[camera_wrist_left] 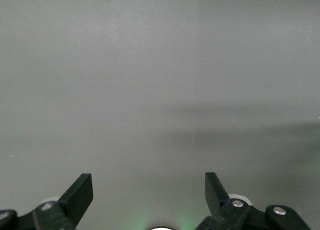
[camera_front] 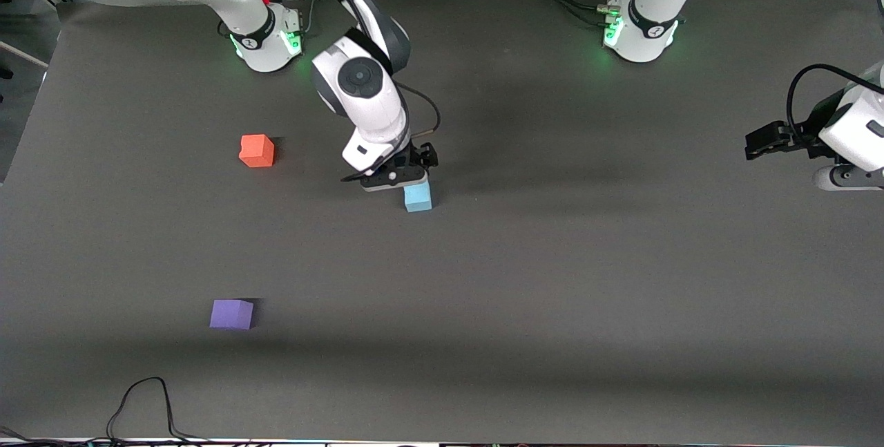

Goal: Place blue block between orange and purple blocks
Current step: 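Lower the right gripper and close it on the blue cube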

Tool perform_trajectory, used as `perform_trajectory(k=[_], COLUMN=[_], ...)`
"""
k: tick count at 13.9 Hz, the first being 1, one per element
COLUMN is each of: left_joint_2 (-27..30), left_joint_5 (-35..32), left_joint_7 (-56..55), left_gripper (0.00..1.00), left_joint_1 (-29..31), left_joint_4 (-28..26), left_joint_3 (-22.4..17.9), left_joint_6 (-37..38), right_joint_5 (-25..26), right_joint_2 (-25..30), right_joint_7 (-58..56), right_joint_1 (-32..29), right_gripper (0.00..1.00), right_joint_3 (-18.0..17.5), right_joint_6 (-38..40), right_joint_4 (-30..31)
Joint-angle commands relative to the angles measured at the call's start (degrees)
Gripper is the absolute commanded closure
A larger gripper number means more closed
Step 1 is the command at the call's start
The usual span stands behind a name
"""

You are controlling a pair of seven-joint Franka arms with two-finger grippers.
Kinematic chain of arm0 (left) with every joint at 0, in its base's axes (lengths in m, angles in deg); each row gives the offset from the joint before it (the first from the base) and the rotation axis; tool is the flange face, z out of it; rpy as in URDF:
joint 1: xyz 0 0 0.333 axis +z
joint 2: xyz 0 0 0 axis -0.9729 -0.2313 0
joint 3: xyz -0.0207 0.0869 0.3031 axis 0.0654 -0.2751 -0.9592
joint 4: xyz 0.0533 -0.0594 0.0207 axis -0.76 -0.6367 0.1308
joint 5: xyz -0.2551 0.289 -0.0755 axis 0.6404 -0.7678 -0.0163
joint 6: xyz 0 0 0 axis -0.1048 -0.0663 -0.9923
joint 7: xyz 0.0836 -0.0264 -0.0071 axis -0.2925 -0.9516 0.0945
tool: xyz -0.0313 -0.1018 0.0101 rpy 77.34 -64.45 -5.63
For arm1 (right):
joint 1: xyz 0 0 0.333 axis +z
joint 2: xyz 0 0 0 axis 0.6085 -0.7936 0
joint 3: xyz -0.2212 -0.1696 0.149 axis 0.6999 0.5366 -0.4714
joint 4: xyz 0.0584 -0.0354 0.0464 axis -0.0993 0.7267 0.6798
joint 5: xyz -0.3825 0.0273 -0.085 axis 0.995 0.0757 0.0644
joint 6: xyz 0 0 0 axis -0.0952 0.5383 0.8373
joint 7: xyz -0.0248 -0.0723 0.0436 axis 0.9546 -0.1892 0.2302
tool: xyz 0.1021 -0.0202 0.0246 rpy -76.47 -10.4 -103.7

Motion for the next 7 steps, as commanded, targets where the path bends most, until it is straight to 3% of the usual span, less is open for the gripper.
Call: perform_trajectory(k=[1,7], left_joint_2=[1.5,1.6], left_joint_5=[0.3,0.4], left_joint_7=[1.2,2.4], left_gripper=[0.0,0.0], left_joint_1=[-0.6,-0.7], left_joint_4=[-1.3,-1.2], left_joint_3=[-1.0,-0.8], left_joint_6=[-0.5,-0.4], right_joint_5=[0.6,0.2], right_joint_2=[-3.8,-9.4], right_joint_7=[0.3,2.7], right_joint_1=[1.3,2.2], right_gripper=[0.0,0.0], right_joint_3=[0.9,0.9], right_joint_6=[-5.1,-11.9], right_joint_4=[0.0,-0.1])
